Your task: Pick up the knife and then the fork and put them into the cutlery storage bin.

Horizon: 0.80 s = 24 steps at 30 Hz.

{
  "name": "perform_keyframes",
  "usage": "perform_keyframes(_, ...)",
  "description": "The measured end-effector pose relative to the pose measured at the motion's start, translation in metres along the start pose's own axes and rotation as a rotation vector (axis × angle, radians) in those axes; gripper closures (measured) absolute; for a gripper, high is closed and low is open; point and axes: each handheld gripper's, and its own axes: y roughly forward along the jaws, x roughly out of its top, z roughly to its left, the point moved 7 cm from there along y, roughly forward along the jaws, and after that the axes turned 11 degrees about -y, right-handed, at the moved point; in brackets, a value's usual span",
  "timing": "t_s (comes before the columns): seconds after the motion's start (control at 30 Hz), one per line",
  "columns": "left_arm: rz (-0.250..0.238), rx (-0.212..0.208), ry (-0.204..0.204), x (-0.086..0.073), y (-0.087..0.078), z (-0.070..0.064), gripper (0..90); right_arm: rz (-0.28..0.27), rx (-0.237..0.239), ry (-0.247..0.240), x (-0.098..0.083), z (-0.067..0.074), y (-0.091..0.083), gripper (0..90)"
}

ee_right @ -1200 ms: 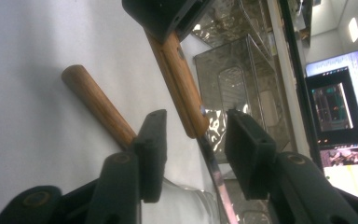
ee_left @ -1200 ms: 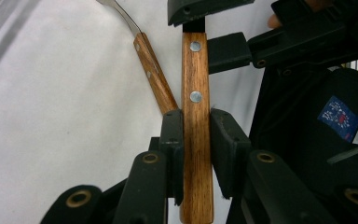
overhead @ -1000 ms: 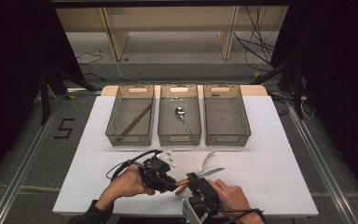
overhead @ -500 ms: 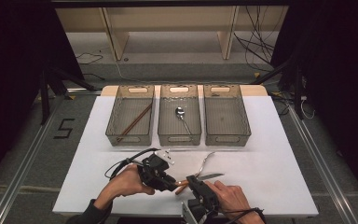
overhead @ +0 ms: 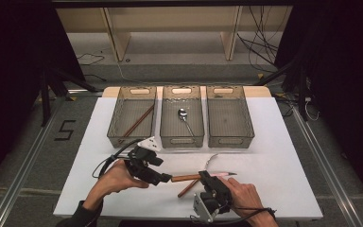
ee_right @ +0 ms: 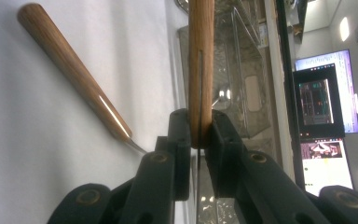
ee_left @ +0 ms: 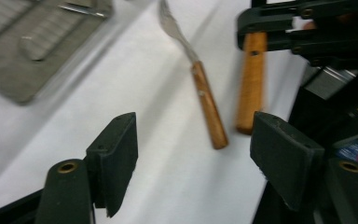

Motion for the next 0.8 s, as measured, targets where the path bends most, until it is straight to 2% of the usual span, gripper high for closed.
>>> perform_keyframes(0.1, -0.05, 0.006, -0.018, 0.0, -0.007, 0.007, 28.6, 0.014, -0.003, 0.005, -0.006, -0.003, 0.0, 81.2)
perform_keyframes(0.23, -0.095, 0.014, -0.033, -0.003, -0.014, 0.013, 26.4, 0.028, -0.002, 0.044, -0.015, -0.01, -0.001, 81.3)
perform_keyframes(0.37, -0.151, 0.025, -0.039, -0.009, -0.016, 0.018, 24.3, 0.051, -0.004, 0.126, -0.03, -0.024, -0.001, 81.3)
perform_keyframes(0.43, -0.174, 0.024, -0.056, -0.013, -0.016, 0.02, 23.9, 0.064, -0.005, 0.173, -0.038, -0.033, 0.0, 81.3)
perform_keyframes(0.57, -0.239, 0.032, -0.074, -0.022, -0.013, 0.024, 23.4, 0.077, 0.033, 0.326, -0.052, -0.052, 0.003, 81.3)
perform_keyframes(0.63, -0.24, 0.028, -0.075, -0.026, -0.01, 0.026, 22.9, 0.083, 0.048, 0.396, -0.06, -0.062, 0.006, 81.3)
perform_keyframes(0.67, -0.243, 0.031, -0.071, -0.029, -0.009, 0.027, 22.4, 0.09, 0.067, 0.461, -0.063, -0.066, 0.007, 81.2)
perform_keyframes(0.73, -0.257, 0.03, -0.077, -0.031, -0.006, 0.027, 22.1, 0.068, 0.127, 0.611, -0.071, -0.076, 0.01, 81.2)
perform_keyframes(0.77, -0.264, 0.028, -0.082, -0.033, -0.004, 0.028, 22.1, 0.061, 0.143, 0.654, -0.074, -0.079, 0.011, 81.2)
perform_keyframes(0.8, -0.268, 0.034, -0.078, -0.034, -0.002, 0.029, 22.0, 0.055, 0.166, 0.718, -0.079, -0.084, 0.013, 81.2)
